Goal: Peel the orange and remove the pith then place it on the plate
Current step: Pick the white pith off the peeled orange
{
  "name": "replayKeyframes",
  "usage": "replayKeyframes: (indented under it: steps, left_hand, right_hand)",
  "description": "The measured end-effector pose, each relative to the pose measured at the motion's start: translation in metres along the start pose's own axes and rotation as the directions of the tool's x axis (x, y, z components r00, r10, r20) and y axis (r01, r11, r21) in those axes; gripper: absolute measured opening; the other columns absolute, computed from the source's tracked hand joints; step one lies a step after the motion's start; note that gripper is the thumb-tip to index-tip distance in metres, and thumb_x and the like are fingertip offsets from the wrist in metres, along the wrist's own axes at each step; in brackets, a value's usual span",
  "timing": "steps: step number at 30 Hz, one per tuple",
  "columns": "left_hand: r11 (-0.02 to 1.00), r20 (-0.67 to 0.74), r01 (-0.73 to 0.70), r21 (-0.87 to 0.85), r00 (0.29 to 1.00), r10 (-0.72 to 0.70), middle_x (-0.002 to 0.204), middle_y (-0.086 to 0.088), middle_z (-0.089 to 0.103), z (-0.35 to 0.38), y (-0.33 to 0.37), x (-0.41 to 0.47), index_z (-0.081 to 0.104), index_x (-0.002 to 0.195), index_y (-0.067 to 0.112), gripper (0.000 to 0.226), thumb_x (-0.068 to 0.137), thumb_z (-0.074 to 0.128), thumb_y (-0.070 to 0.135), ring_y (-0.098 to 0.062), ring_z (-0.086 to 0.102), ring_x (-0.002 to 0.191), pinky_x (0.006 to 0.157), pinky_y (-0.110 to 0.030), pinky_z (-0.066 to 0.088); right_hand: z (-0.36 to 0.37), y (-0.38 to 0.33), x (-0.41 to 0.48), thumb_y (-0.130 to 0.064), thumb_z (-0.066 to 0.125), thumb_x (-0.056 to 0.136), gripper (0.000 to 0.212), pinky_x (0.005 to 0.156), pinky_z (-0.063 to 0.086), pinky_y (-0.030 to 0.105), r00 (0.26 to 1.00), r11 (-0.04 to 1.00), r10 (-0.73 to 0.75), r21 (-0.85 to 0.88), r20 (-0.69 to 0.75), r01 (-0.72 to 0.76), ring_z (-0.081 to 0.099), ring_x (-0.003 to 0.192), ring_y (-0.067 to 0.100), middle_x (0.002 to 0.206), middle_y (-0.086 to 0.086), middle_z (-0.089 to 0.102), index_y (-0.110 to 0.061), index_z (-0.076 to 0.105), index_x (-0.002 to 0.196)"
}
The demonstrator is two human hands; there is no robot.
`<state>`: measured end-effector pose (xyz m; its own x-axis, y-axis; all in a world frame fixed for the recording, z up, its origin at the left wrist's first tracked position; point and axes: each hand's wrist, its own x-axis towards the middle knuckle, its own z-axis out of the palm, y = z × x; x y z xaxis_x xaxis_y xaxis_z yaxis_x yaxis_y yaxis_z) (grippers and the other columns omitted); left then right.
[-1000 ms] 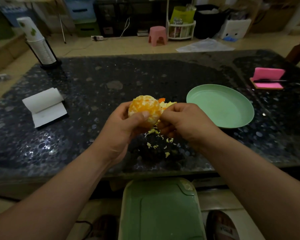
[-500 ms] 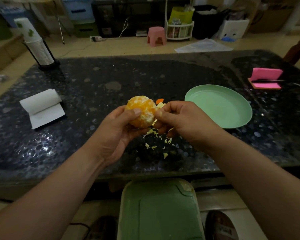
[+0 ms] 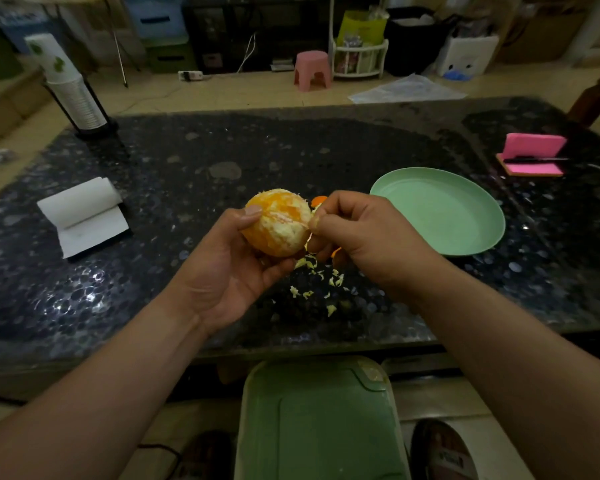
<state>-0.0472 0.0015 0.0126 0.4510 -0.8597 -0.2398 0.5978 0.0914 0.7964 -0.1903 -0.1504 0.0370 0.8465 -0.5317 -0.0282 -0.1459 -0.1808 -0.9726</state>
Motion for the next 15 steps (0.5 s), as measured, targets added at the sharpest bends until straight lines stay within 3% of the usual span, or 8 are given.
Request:
replayKeyframes:
  steps: [5,11,13,15]
  left_hand:
    - [0.999,0.011,0.015,-0.032,1.000,-0.014,0.136,-0.017,0.067,-0.001,0.001,-0.001,0.061,0.146,0.009,0.063,0.093,0.062,0.043,-0.028,0.065,0.113,0.075,-0.029,0.062]
    - [0.995,0.014,0.011,-0.095,1.000,-0.010,0.126,-0.019,0.069,-0.003,0.008,0.000,0.065,0.140,0.008,0.062,0.092,0.057,0.047,-0.031,0.069,0.099,0.069,-0.028,0.062]
    - [0.996,-0.004,0.015,-0.087,1.000,-0.016,0.125,-0.020,0.070,-0.004,0.007,0.000,0.063,0.141,0.006,0.064,0.091,0.059,0.045,-0.032,0.070,0.098,0.069,-0.028,0.062]
    - [0.998,-0.029,0.018,-0.068,0.999,-0.020,0.126,-0.021,0.071,-0.005,0.004,0.002,0.062,0.142,0.007,0.062,0.092,0.060,0.043,-0.033,0.071,0.098,0.069,-0.029,0.062]
  right_hand:
    - [-0.001,0.001,0.001,-0.011,0.067,0.100,0.010,0.058,0.051,0.025,1.000,1.000,-0.006,0.026,-0.017,0.006,0.069,0.069,0.015,0.078,0.005,0.076,-0.010,0.069,0.090]
    - [-0.006,0.009,0.006,-0.020,0.068,0.103,0.016,0.057,0.053,0.022,0.996,0.998,0.056,0.004,-0.073,-0.056,0.069,0.068,0.012,0.084,0.007,0.080,-0.005,0.072,0.097]
    - [-0.005,0.017,0.011,-0.021,0.068,0.104,0.012,0.059,0.054,0.022,0.990,0.985,0.058,-0.153,-0.130,-0.078,0.072,0.070,0.008,0.084,0.003,0.080,-0.012,0.075,0.098]
    - [-0.003,0.027,0.017,-0.021,0.067,0.103,0.010,0.064,0.055,0.025,0.985,0.909,-0.013,-0.413,-0.174,-0.061,0.074,0.076,0.009,0.085,-0.004,0.078,-0.024,0.073,0.095]
